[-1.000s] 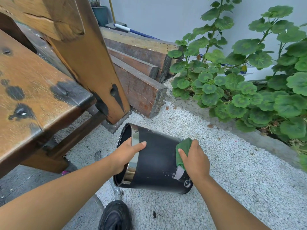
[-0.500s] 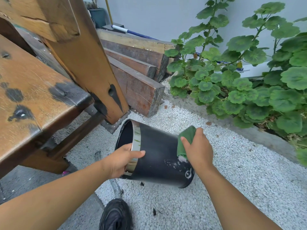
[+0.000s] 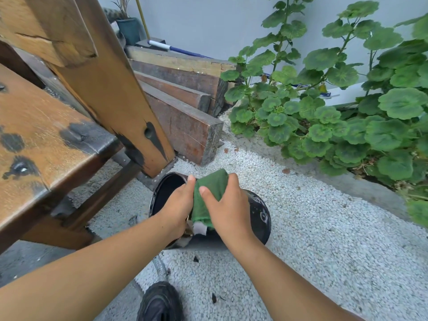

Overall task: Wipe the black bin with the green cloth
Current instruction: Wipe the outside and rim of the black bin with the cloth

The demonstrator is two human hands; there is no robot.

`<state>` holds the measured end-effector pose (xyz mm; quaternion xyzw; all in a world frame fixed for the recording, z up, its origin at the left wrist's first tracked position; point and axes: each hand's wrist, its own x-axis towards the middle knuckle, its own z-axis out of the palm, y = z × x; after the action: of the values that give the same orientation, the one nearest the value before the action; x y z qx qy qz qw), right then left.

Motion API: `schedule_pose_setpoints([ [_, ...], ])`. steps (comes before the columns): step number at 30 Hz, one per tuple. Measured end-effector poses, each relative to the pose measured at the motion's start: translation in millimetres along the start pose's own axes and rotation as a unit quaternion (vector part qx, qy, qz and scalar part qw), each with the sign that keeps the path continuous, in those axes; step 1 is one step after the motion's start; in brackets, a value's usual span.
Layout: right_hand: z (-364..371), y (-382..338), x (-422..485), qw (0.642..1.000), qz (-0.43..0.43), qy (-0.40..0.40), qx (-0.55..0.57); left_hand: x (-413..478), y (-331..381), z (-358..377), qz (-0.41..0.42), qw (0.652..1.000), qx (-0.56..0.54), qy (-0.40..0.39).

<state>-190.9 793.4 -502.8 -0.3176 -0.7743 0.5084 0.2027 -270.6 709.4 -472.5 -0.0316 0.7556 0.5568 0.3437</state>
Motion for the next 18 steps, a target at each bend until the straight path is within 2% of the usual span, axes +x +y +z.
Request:
schedule_pose_setpoints([
  [7, -5, 14, 5, 0.997, 0.001, 0.026, -0.067, 3, 0, 18, -0.006, 1.000, 0.006, -0.006],
  [11, -11, 30, 12, 0.994, -0.002, 0.030, -0.104, 4, 0, 20, 0.030, 0.999, 0.023, 0.000],
  [18, -18, 66, 22, 0.979, 0.002, 0.036, -0.200, 4, 2, 8, 0.040, 0.994, 0.097, -0.017],
])
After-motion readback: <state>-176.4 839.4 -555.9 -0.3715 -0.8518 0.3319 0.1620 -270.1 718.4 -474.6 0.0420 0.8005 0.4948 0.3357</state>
